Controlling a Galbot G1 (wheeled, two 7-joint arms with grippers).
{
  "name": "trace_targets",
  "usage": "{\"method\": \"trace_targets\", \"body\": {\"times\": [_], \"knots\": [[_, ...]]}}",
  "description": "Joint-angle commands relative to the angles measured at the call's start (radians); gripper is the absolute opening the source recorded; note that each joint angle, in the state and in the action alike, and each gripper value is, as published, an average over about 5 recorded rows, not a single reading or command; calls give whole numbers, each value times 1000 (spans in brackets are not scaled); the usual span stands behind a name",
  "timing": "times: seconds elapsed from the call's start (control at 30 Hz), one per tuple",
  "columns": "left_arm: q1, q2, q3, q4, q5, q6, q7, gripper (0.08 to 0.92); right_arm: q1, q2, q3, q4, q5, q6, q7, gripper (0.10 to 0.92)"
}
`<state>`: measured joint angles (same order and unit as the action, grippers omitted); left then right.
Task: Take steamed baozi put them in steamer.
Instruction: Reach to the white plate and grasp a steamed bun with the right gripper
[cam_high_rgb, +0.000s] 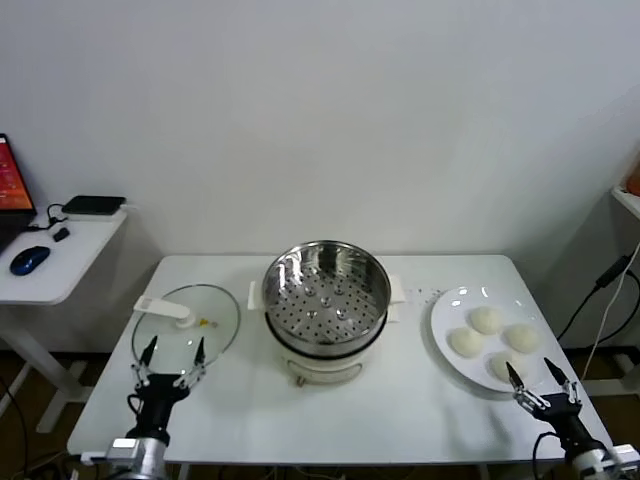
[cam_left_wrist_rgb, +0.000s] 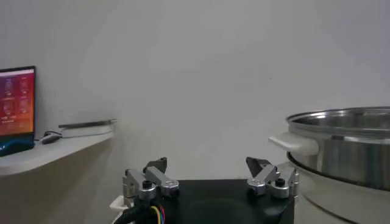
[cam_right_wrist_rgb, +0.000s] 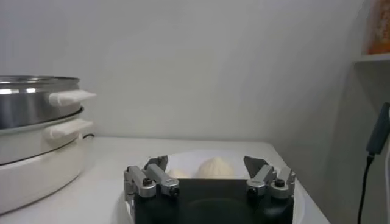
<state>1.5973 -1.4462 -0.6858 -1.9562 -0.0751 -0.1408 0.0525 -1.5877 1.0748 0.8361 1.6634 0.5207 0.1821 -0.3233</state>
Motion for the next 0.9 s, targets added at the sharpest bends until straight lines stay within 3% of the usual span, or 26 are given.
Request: {"method": "trace_targets", "body": {"times": [0.03, 0.4, 0.67, 0.9], "knots": [[2, 5, -1, 0, 4, -20, 20, 823, 84, -76, 17, 30, -82, -67, -18, 823], [2, 1, -1, -7, 13, -40, 55, 823, 352, -433, -162, 21, -287, -384, -184, 823], [11, -26, 2, -9, 17, -55, 63, 823, 783, -621, -543, -120, -364, -412, -492, 823], [21, -51, 9, -18, 12, -55, 60, 823, 1274, -662, -1047, -318, -417, -377, -762, 823]]}}
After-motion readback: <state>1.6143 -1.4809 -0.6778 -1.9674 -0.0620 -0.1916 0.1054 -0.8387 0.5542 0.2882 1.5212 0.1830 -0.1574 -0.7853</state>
